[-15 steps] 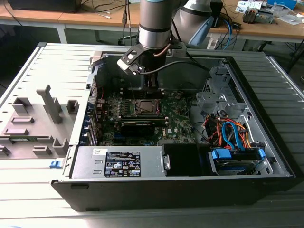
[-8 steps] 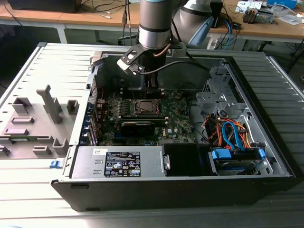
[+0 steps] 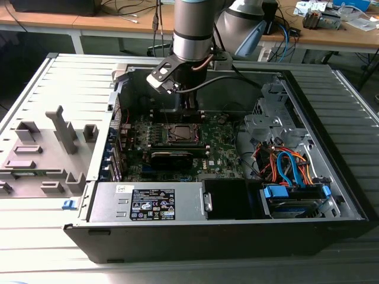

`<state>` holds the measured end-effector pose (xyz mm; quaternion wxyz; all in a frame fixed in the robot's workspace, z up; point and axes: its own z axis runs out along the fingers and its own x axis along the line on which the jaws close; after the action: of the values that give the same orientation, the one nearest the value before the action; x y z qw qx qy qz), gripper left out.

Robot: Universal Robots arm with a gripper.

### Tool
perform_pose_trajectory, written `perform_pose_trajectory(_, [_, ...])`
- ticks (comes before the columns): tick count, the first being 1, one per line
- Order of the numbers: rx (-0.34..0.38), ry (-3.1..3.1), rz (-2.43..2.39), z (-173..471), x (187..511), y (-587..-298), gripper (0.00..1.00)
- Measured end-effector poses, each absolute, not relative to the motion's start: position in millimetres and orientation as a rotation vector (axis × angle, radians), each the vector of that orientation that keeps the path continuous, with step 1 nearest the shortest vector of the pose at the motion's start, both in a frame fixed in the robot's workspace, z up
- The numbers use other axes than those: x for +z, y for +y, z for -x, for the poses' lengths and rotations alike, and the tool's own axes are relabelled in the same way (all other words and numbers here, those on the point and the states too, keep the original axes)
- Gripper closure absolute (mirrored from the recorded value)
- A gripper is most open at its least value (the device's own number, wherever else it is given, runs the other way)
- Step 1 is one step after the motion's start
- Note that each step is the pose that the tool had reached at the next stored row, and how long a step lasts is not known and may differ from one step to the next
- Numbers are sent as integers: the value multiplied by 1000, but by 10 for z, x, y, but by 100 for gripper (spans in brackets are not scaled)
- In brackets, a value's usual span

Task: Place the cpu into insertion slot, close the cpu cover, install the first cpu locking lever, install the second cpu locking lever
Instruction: 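Install the first cpu locking lever, then install the second cpu locking lever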

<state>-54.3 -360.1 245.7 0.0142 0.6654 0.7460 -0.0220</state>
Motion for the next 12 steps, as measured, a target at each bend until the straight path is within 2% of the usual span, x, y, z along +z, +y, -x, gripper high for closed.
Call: perform_pose_trajectory(12, [-68, 2325, -2069, 543, 2457, -3601, 89])
